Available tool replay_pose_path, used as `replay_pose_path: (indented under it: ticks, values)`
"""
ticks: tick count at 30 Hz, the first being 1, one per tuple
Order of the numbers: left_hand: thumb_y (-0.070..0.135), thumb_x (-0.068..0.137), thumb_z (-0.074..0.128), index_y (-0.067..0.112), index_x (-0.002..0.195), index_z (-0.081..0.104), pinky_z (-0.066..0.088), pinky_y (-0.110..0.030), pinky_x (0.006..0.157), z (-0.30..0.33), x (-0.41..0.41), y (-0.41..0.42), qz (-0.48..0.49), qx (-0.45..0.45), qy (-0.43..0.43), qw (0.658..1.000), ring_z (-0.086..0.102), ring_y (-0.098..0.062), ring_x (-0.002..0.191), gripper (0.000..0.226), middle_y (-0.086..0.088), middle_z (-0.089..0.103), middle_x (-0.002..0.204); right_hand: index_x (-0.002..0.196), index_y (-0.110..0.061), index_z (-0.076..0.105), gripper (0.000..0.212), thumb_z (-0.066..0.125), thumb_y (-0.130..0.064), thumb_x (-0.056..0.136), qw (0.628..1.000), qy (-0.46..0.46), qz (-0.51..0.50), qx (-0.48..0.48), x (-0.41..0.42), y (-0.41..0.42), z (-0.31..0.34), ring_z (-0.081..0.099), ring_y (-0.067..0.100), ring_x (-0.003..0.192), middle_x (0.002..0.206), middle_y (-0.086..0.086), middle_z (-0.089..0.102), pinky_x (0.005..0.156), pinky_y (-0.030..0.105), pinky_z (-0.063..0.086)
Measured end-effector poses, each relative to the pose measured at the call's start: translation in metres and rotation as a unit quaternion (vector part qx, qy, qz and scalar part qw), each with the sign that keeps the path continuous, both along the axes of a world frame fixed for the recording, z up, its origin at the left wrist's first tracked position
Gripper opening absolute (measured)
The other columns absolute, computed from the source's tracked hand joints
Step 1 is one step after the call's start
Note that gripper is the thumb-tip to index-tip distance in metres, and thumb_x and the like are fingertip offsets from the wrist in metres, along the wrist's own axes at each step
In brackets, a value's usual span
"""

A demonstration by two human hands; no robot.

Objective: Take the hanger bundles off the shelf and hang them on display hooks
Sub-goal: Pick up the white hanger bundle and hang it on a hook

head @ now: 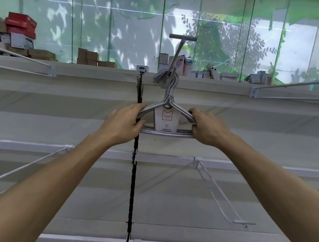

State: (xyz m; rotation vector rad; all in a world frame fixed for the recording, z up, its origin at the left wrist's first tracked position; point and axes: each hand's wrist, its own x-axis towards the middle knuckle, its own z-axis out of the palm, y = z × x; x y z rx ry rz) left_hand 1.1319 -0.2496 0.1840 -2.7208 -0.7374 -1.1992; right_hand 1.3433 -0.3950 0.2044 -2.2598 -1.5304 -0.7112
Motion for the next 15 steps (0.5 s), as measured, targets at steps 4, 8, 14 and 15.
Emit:
replay_pose_path:
  ticks: [4, 8, 14, 15]
  values:
    - [0.022, 0.097, 0.058, 0.021, 0.143, 0.046, 0.046, -0.046, 0.101, -0.007, -0.017, -0.008, -0.063, 0.008, -0.058, 0.996, 0.056, -0.023, 0.118, 0.048, -0.002, 0.06, 0.132, 0.139, -0.02, 0.044, 0.043, 0.05, -0.021, 0.096, 1.0, 0.017, -0.015, 0.01, 0.003, -0.027, -0.009, 0.057, 0.036, 0.112, 0.132, 0.009, 0.06, 0.087, 0.046, 0.049]
    - [0.008, 0.093, 0.062, 0.012, 0.129, 0.06, 0.049, -0.037, 0.099, -0.013, -0.024, -0.025, -0.157, 0.053, -0.126, 0.978, 0.061, -0.019, 0.111, 0.036, -0.004, 0.065, 0.122, 0.134, -0.021, 0.049, 0.037, 0.052, -0.028, 0.098, 0.998, 0.024, -0.004, 0.049, -0.004, -0.055, -0.016, 0.06, 0.029, 0.109, 0.129, 0.003, 0.064, 0.085, 0.046, 0.053]
    - [0.011, 0.096, 0.06, 0.011, 0.12, 0.063, 0.052, -0.026, 0.089, -0.021, -0.013, -0.081, -0.272, 0.026, -0.18, 0.945, 0.063, -0.008, 0.1, 0.025, 0.0, 0.067, 0.112, 0.123, -0.023, 0.058, 0.028, 0.054, -0.026, 0.096, 0.994, 0.033, 0.004, 0.101, -0.02, -0.106, -0.033, 0.064, 0.021, 0.102, 0.115, -0.005, 0.069, 0.082, 0.045, 0.055]
    - [0.012, 0.096, 0.06, 0.012, 0.119, 0.063, 0.053, -0.029, 0.086, -0.023, -0.009, -0.092, -0.288, 0.015, -0.184, 0.939, 0.063, -0.007, 0.098, 0.024, 0.002, 0.067, 0.111, 0.121, -0.024, 0.06, 0.026, 0.053, -0.026, 0.095, 0.993, 0.041, 0.001, 0.11, -0.023, -0.116, -0.036, 0.064, 0.021, 0.101, 0.112, -0.006, 0.07, 0.082, 0.045, 0.055]
